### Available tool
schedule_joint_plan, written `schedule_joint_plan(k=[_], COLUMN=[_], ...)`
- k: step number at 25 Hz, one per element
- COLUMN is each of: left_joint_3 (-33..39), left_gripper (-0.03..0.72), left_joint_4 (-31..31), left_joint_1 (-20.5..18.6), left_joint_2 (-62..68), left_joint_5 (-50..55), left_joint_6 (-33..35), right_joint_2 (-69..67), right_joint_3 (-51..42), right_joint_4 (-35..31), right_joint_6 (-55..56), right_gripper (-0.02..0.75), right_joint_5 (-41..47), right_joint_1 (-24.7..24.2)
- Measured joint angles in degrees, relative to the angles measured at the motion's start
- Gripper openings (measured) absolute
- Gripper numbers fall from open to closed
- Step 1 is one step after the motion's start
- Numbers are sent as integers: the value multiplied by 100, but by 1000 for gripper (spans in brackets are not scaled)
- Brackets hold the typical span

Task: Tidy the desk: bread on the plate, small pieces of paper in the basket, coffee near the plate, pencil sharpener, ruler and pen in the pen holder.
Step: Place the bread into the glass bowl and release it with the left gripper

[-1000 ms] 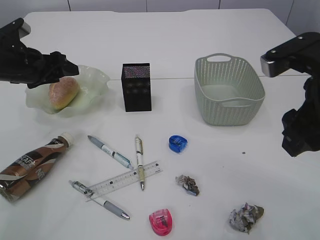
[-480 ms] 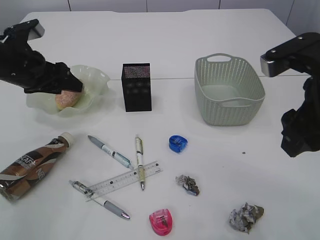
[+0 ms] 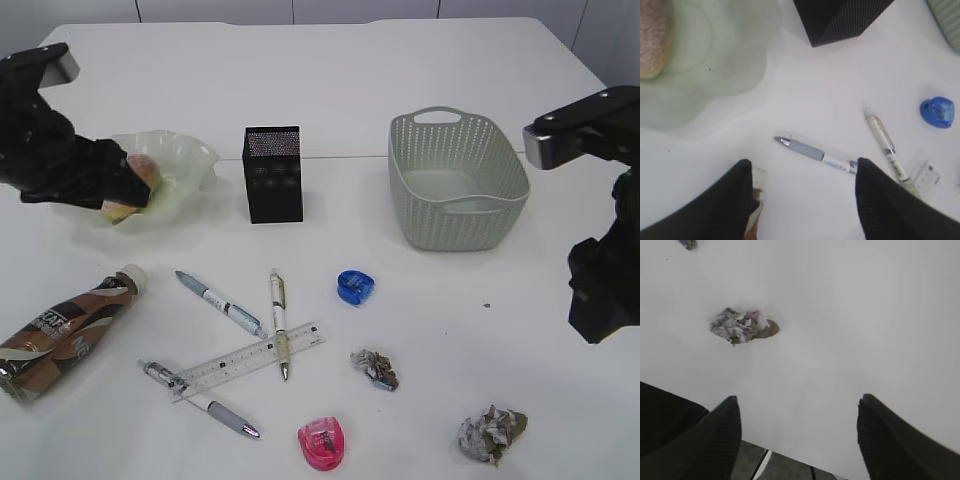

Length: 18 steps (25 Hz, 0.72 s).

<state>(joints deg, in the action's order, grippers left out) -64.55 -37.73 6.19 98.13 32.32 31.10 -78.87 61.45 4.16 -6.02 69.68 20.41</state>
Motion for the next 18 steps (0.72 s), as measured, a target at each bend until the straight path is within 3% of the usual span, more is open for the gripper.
schedule_joint_plan(k=[10, 18], left_joint_3=[1385, 1668], left_gripper=[450, 445], left_joint_4=[167, 465], left_joint_1=[0, 0], left_joint_2=[-1583, -2715], left_joint_5=[17, 376], left_joint_6=[-124, -381], right_joint_2=[112, -198], right_joint_3=[0, 0], right_joint_4=[-453, -945], right_joint_6=[0, 252], right_gripper=[528, 519], right_joint_5=[11, 23], right_joint_1=[0, 0])
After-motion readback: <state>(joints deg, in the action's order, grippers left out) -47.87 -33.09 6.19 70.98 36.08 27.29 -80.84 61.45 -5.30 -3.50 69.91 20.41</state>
